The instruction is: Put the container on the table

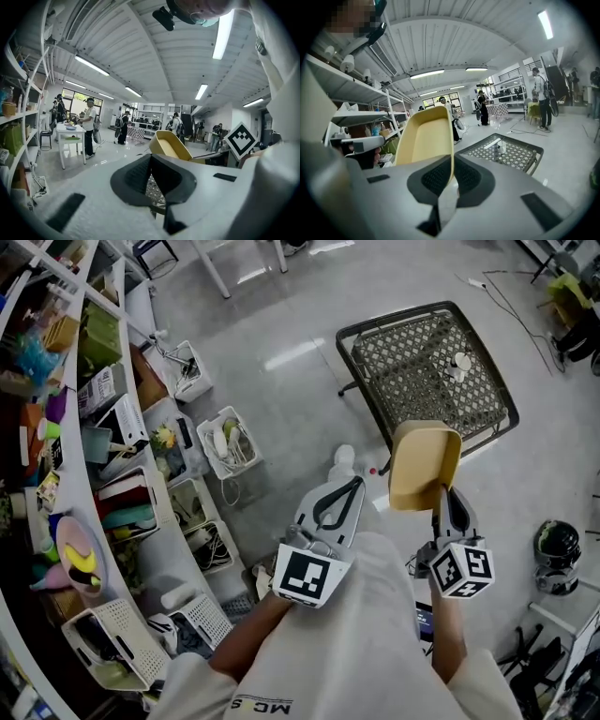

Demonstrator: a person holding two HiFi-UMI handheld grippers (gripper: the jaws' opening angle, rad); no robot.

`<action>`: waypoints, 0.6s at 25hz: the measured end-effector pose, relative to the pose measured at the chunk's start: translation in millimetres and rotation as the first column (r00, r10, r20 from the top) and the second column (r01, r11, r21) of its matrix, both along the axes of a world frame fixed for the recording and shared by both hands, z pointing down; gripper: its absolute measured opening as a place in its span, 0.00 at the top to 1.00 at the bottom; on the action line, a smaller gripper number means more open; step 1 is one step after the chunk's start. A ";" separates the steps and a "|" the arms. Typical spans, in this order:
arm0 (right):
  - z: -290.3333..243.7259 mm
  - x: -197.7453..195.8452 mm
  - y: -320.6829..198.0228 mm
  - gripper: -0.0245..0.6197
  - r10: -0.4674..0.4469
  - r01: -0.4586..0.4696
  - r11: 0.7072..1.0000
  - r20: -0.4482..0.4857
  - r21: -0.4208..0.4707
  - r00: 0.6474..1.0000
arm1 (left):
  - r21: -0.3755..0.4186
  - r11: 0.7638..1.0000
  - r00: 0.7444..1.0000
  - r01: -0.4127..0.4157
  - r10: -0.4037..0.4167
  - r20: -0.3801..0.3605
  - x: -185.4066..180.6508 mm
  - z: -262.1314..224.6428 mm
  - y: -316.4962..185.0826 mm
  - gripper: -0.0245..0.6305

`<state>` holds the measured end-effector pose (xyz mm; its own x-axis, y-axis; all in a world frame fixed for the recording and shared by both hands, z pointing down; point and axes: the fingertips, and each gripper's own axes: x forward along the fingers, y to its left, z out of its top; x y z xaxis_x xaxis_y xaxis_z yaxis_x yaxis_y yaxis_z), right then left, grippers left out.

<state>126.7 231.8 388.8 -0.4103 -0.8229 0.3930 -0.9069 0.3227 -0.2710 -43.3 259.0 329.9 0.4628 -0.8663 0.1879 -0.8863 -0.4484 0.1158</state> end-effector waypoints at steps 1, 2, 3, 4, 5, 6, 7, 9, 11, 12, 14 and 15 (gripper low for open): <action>3.3 -3.3 -8.2 0.92 0.005 -0.005 1.000 0.003 -0.005 1.000 | -0.006 1.000 1.000 -0.010 0.010 -0.001 -1.0 3.1 -6.8 0.93; 6.3 -6.4 -18.0 0.92 0.011 -0.011 1.000 0.004 -0.008 1.000 | -0.012 1.000 1.000 -0.019 0.019 -0.006 -2.3 5.8 -15.4 0.93; 9.1 -9.4 -29.2 0.92 0.016 -0.016 1.000 0.003 -0.010 1.000 | -0.018 0.999 1.000 -0.027 0.027 -0.013 -3.8 7.4 -25.7 0.93; 11.6 -12.0 -41.8 0.92 0.018 -0.018 1.000 0.001 -0.012 1.000 | -0.025 0.999 0.999 -0.033 0.032 -0.022 -5.1 8.3 -37.0 0.93; 13.8 -13.8 -55.5 0.92 0.020 -0.020 1.000 -0.003 -0.013 1.000 | -0.033 0.999 0.999 -0.036 0.035 -0.034 -5.6 8.5 -49.2 0.93; 15.3 -14.6 -70.0 0.92 0.023 -0.023 1.000 -0.007 -0.012 1.000 | -0.042 0.998 0.998 -0.039 0.037 -0.045 -5.3 8.7 -62.1 0.93; 16.2 -14.4 -85.2 0.92 0.029 -0.029 1.000 -0.009 -0.009 1.000 | -0.052 0.998 0.998 -0.046 0.044 -0.050 -4.5 9.8 -75.9 0.93; 16.6 -12.0 -115.5 0.92 0.052 -0.052 0.999 -0.008 -0.004 0.999 | -0.063 0.995 0.997 -0.073 0.070 -0.042 -2.3 13.0 -107.0 0.93; 16.8 -8.1 -140.4 0.92 0.077 -0.077 0.997 -0.007 -0.009 0.997 | -0.066 0.993 0.995 -0.101 0.099 -0.027 0.2 14.6 -138.0 0.93; 17.4 -5.8 -151.2 0.92 0.086 -0.086 0.996 -0.011 -0.015 0.996 | -0.068 0.991 0.993 -0.113 0.112 -0.022 1.7 14.2 -152.4 0.93; 19.8 -0.2 -174.1 0.92 0.097 -0.098 0.995 -0.021 -0.028 0.995 | -0.077 0.988 0.991 -0.137 0.137 -0.012 5.9 12.9 -180.7 0.93; 20.9 2.9 -187.6 0.92 0.101 -0.102 0.994 -0.024 -0.032 0.995 | -0.078 0.986 0.989 -0.148 0.148 -0.006 8.5 12.0 -195.9 0.93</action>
